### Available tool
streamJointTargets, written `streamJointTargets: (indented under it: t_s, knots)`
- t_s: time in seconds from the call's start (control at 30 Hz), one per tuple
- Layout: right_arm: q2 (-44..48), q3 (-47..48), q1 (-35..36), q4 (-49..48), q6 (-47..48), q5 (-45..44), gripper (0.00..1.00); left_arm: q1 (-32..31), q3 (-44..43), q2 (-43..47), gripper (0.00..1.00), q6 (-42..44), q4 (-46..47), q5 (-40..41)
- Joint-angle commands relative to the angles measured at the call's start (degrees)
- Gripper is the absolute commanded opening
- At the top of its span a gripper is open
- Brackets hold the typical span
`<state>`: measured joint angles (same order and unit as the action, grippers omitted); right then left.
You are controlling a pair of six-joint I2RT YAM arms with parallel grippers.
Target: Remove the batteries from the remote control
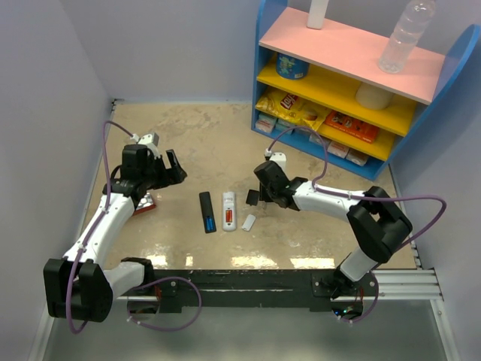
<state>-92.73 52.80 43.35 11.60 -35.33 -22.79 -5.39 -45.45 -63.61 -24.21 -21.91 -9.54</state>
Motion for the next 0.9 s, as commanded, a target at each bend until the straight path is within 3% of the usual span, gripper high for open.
streamJointTargets:
  t_s: [0.0,0.77,0.87]
  knots:
    - [-0.87,-1.03,0.06,-2.10,0.35,0.28,0.36,-0.33,0.28,0.86,0.89,1.44,1.96,-0.92]
    - [-3.86,-2.17,-0.02,-3.77,2.37,1.43,0.25,-0.41,0.28,0.60,0.86,1.62,2.14,-1.27]
    - [-3.51,-1.82,-0.02,-3.42,3.07,1.43,0.18,-0.41,0.36,0.60,0.85,1.97,2.22,-1.97]
